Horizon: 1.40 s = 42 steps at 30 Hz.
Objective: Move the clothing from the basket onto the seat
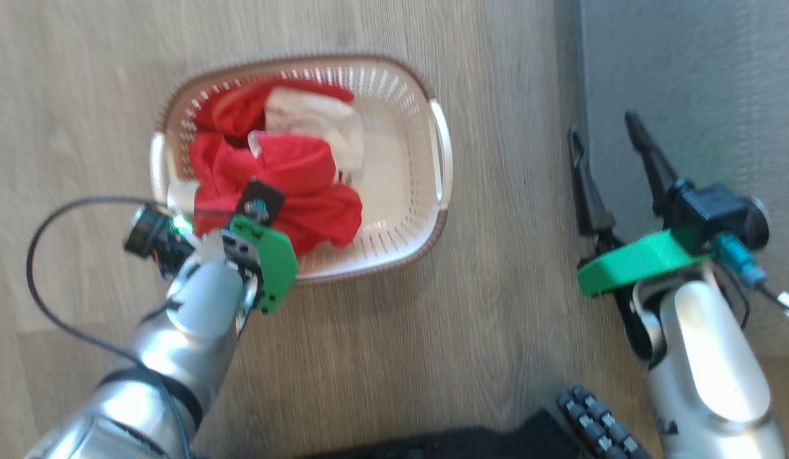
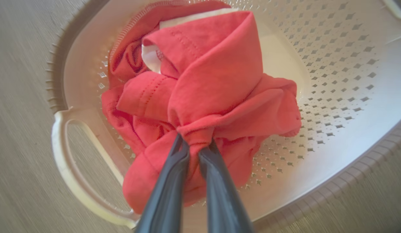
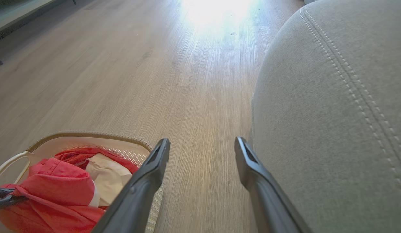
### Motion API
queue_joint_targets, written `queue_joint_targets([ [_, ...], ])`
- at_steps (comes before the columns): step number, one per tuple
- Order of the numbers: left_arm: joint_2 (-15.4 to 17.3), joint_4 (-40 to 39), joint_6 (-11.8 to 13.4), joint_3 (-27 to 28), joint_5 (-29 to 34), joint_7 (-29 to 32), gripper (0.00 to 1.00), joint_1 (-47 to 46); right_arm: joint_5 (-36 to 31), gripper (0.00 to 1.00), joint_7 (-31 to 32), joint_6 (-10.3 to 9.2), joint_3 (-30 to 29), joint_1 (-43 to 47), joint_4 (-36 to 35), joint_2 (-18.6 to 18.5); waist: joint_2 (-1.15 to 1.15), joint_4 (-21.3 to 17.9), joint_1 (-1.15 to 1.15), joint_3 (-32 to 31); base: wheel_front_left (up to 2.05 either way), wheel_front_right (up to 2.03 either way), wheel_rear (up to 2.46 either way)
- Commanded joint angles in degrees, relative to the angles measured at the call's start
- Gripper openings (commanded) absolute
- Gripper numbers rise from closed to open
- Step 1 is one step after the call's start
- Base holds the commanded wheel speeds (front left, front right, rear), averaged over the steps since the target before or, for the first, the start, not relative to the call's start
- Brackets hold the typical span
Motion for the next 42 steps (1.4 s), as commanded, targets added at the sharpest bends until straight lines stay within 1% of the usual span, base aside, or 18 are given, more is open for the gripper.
queue_joint_targets([
  [1, 0.85, -0.83, 0.24, 1.22, -0.74, -1.47, 0.00, 2.44, -0.57, 1.00, -0.36, -0.02, 1.00, 2.91, -0.77, -0.16, 0.00, 1.71, 0.00, -7.77, 0.00, 0.00, 0.00],
  [4, 0.79, -3.22, -0.77, 1.20, -2.53, -3.11, 0.00, 5.53, -0.90, 1.00, -0.36, -0.02, 1.36, 4.37, 0.32, -0.32, 0.00, 2.34, 0.00, -12.29, 0.00, 0.00, 0.00],
  [6, 0.78, -5.79, -0.67, 0.92, -3.79, -3.69, 0.00, 7.46, -1.25, 1.00, -0.36, -0.02, 2.23, 5.15, -0.26, -0.97, 0.00, 3.02, 0.00, -15.06, 0.00, 0.00, 0.00],
  [8, 0.77, -8.22, -0.03, 0.55, -4.86, -3.96, 0.00, 9.31, -1.56, 1.00, -0.36, -0.02, 3.06, 6.38, -0.65, -1.79, 0.00, 3.79, 0.00, -17.83, 0.00, 0.00, 0.00],
  [13, 0.76, -16.59, 2.22, 1.48, -6.68, -4.08, 0.00, 13.94, -1.09, 1.00, -0.36, -0.02, 2.94, 9.46, 0.42, -2.07, 0.00, 5.36, 0.00, -24.63, 0.00, 0.00, 0.00],
  [15, 0.76, -20.13, 2.96, 2.82, -6.62, -4.09, 0.00, 15.94, -1.06, 1.00, -0.36, -0.02, 3.23, 10.53, 0.58, -2.14, 0.00, 5.67, 0.00, -27.16, 0.00, 0.00, 0.00],
  [18, 1.12, -27.56, 3.33, 6.05, -5.66, -4.09, 0.00, 19.45, -0.95, 1.00, -0.36, -0.02, 3.87, 11.95, 0.48, -2.10, 0.00, 5.89, 0.00, -31.00, 0.00, 0.00, 0.00],
  [25, 1.96, -42.19, 2.78, 13.68, -1.74, -4.10, 0.00, 28.67, 0.01, 1.00, -0.36, -0.02, 5.98, 15.48, -1.47, -2.40, 0.00, 7.03, 0.00, -38.42, 0.00, 0.00, 0.00],
  [26, 1.90, -45.49, 2.71, 15.75, -0.63, -4.10, 0.00, 31.01, 0.36, 1.00, -0.36, -0.02, 6.23, 16.63, -2.36, -2.39, 0.00, 7.44, 0.00, -40.19, 0.00, 0.00, 0.00],
  [30, 1.65, -51.27, 2.52, 19.69, 0.95, -4.10, 0.00, 35.14, 0.78, 1.00, -0.36, -0.02, 6.46, 18.33, -4.08, -2.50, 0.00, 7.85, 0.00, -41.90, 0.00, 0.00, 0.00],
  [33, 1.43, -54.34, 1.99, 21.65, 2.08, -4.10, 0.00, 38.06, 0.89, 1.00, -0.36, -0.02, 6.60, 19.36, -5.05, -2.30, 0.00, 7.87, 0.00, -42.75, 0.00, 0.00, 0.00],
  [38, 1.11, -57.66, 0.83, 23.47, 3.59, -4.10, 0.00, 42.49, 0.92, 1.00, -0.36, -0.02, 6.52, 20.72, -5.97, -1.86, 0.00, 7.81, 0.00, -43.72, 0.00, 0.00, 0.00],
  [42, 0.97, -58.64, 0.23, 24.42, 3.94, -4.10, 0.00, 44.24, 0.83, 1.00, -0.36, -0.02, 6.25, 21.54, -6.06, -1.54, 0.00, 7.98, 0.00, -44.35, 0.00, 0.00, 0.00],
])
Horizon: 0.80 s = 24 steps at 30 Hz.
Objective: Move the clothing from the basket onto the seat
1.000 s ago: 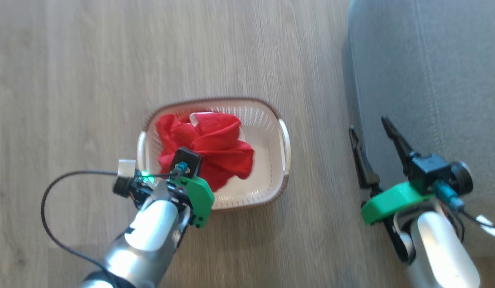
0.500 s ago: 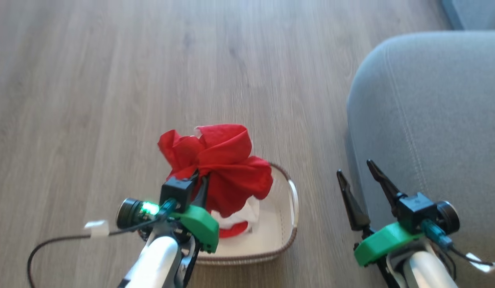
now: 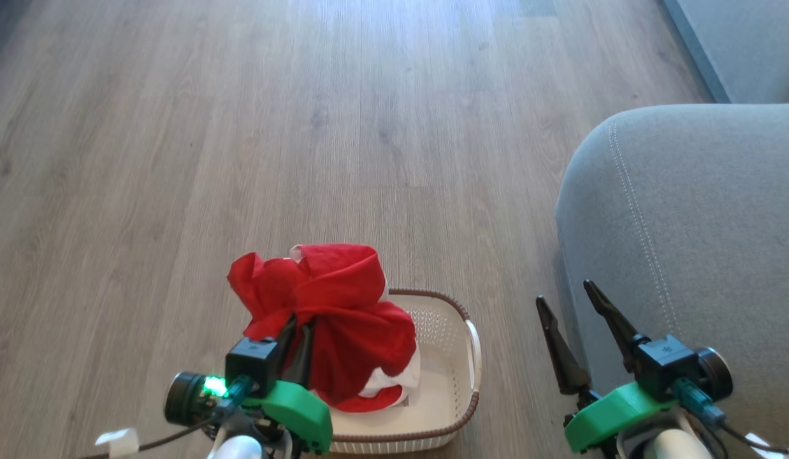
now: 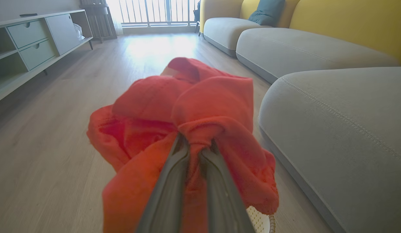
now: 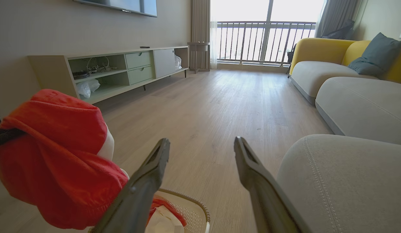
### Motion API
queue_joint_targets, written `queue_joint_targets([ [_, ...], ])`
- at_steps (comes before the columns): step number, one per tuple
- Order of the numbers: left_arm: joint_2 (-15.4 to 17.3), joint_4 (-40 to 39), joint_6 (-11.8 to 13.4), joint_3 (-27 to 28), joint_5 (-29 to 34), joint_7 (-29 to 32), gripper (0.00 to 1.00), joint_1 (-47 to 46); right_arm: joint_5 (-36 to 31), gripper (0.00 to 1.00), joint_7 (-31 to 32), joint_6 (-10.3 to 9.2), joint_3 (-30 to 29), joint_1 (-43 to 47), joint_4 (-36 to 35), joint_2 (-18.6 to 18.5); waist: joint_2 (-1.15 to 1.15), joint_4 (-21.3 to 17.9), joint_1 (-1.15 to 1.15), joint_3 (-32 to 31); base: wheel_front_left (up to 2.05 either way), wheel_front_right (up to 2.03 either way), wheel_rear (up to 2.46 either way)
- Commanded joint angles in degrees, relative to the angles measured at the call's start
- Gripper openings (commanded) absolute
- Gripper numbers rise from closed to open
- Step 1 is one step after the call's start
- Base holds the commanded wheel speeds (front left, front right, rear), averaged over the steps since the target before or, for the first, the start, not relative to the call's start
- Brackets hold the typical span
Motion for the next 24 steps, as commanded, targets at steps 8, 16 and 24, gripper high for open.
queue_joint_targets([
  [8, -0.20, -7.35, -1.38, 3.63, 0.03, -0.72, 0.00, -1.52, -0.04, 1.00, -0.37, -0.02, 1.55, -1.63, -2.57, 0.70, -0.01, -0.23, 0.01, -0.27, 0.00, 0.00, 0.00],
  [16, -0.21, -15.75, -4.10, 3.45, 1.32, -0.72, 0.00, -3.47, -0.99, 1.00, -0.37, -0.02, 4.38, -2.50, -6.01, -0.63, -0.01, -0.76, 0.01, 0.57, 0.00, 0.00, 0.00],
  [24, -0.22, -22.24, -5.24, 4.22, 2.12, -0.72, 0.00, -5.53, -0.33, 1.00, -0.37, -0.02, 10.78, -3.16, -9.85, -3.89, -0.01, -1.33, 0.01, 1.11, 0.00, 0.00, 0.00],
])
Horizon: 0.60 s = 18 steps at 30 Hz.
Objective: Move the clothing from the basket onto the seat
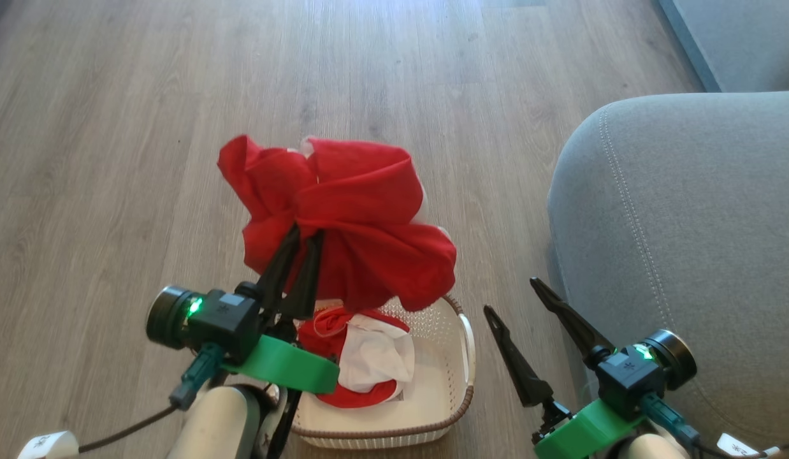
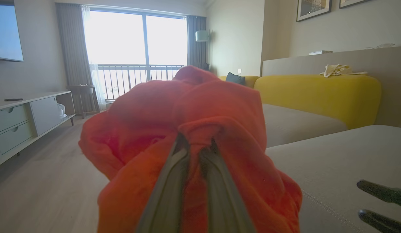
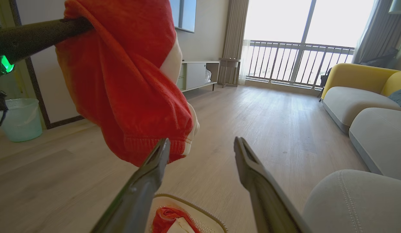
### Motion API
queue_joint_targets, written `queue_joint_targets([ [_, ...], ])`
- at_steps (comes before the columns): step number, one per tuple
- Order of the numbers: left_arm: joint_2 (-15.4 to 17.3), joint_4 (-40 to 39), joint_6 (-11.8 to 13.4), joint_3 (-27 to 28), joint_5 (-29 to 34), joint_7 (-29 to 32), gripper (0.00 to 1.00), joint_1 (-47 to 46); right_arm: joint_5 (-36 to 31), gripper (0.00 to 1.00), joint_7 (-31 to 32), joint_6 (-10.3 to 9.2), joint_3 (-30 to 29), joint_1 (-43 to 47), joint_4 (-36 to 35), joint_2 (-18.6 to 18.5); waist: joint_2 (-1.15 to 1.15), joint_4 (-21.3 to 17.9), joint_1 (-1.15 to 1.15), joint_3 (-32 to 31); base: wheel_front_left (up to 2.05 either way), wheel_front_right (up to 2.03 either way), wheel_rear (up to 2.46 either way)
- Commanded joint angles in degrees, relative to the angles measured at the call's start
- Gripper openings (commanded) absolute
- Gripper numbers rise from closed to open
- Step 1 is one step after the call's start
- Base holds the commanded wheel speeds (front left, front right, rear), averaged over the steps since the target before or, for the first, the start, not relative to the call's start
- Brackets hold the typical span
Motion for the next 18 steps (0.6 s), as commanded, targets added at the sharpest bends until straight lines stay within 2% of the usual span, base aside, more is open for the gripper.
queue_joint_targets([
  [1, -0.10, -2.83, -0.45, 1.94, 0.74, -0.56, 0.00, -3.22, 0.57, 1.00, -0.37, -0.02, 1.81, -3.37, -2.95, -0.93, 0.00, -0.03, 0.01, 0.11, 0.00, 0.00, 0.00],
  [11, -0.04, -3.30, -5.93, -0.91, 5.67, -0.56, 0.00, -3.75, 2.01, 1.00, -0.37, -0.02, 5.51, -5.52, -7.30, -3.64, 0.00, -0.02, 0.01, 0.64, 0.00, 0.00, 0.00],
  [18, 1.33, -4.46, -7.61, -5.35, 7.19, -0.56, 0.00, -4.31, 2.42, 1.00, -0.37, -0.02, 7.63, -7.25, -7.10, -6.44, 0.00, 0.34, 0.01, 0.79, 0.00, 0.00, 0.00],
])
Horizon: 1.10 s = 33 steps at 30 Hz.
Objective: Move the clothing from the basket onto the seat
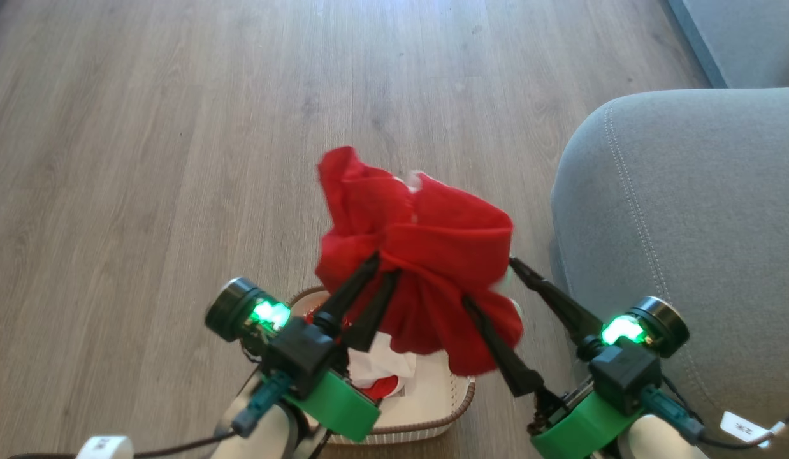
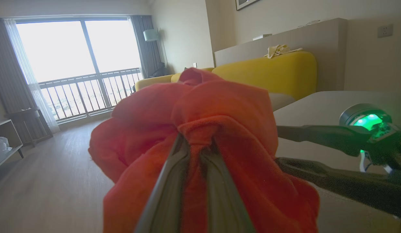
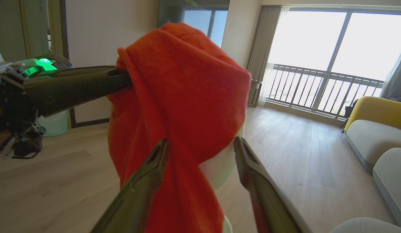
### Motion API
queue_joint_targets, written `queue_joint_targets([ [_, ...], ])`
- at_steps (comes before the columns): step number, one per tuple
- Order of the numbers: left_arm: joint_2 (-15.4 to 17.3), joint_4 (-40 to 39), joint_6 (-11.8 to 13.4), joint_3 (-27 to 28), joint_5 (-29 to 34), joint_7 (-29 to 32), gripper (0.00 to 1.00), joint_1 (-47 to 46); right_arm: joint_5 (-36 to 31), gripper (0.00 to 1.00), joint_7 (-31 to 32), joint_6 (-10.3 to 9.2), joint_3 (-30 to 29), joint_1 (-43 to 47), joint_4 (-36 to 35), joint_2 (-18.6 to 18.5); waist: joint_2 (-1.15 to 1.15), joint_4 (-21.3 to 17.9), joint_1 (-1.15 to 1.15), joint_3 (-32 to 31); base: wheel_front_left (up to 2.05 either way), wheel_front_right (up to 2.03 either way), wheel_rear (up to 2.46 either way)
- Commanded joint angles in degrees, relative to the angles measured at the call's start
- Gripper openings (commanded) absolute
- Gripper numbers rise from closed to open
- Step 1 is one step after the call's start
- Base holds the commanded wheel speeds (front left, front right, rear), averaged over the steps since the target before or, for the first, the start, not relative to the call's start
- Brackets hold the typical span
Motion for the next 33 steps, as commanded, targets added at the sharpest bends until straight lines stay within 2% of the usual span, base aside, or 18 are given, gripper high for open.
queue_joint_targets([
  [1, 0.77, -2.86, -0.21, 0.59, 1.14, -0.56, 0.00, -4.14, 0.60, 1.00, -0.37, -0.02, 2.22, -3.19, -1.60, -1.49, 0.00, 0.08, 0.00, 0.06, 0.00, 0.00, 0.00],
  [5, 1.60, -3.32, -0.43, -1.87, 1.23, -0.56, 0.00, -4.95, 2.15, 1.00, -0.37, -0.02, 6.31, -5.24, -0.08, -3.52, 0.00, -0.01, 0.00, 0.05, 0.00, 0.00, 0.00],
  [11, 2.04, -2.84, -0.52, -4.41, 1.19, -0.56, 0.00, -5.36, 2.66, 1.00, -0.37, -0.02, 8.85, -7.07, 2.53, -3.65, 0.00, -0.10, 0.00, -0.13, 0.00, 0.00, 0.00],
  [18, 1.90, -1.80, -0.57, -8.07, 0.40, -0.56, 0.00, -5.79, 2.04, 1.00, -0.37, -0.02, 12.45, -9.38, 6.73, -2.23, 0.00, 0.38, 0.00, -0.41, 0.00, 0.00, 0.00],
  [23, 2.24, -0.91, -0.58, -11.14, -0.89, -0.56, 0.00, -6.15, 1.06, 1.00, -0.37, -0.02, 12.48, -10.42, 8.91, -0.06, 0.00, 0.95, 0.00, -0.51, 0.00, 0.00, 0.00],
  [24, 2.30, -0.87, -0.58, -11.47, -1.02, -0.56, 0.00, -6.21, 1.38, 0.81, -0.37, -0.02, 12.22, -10.32, 9.59, 0.44, 0.00, 1.07, 0.00, -0.52, 0.00, 0.00, 0.00],
  [25, 2.33, -0.86, -0.58, -11.73, -1.19, -0.56, 0.00, -6.26, 1.63, 0.22, -0.37, -0.02, 11.93, -10.32, 10.41, 0.84, 0.00, 1.19, 0.00, -0.52, 0.00, 0.00, 0.00],
  [26, 2.35, -0.86, -0.58, -11.89, -1.35, -0.56, 0.00, -6.28, 1.71, 0.00, -0.37, -0.02, 11.55, -10.45, 10.75, 1.28, 0.00, 1.29, 0.00, -0.52, 0.00, 0.00, 0.00],
  [33, 2.16, -0.78, -0.59, -10.12, -2.08, -0.56, 0.00, -5.75, 2.03, 0.00, -0.37, -0.02, 7.40, -10.03, 10.94, 3.03, 0.00, 1.78, 0.00, -0.13, 0.00, 0.00, 0.00],
])
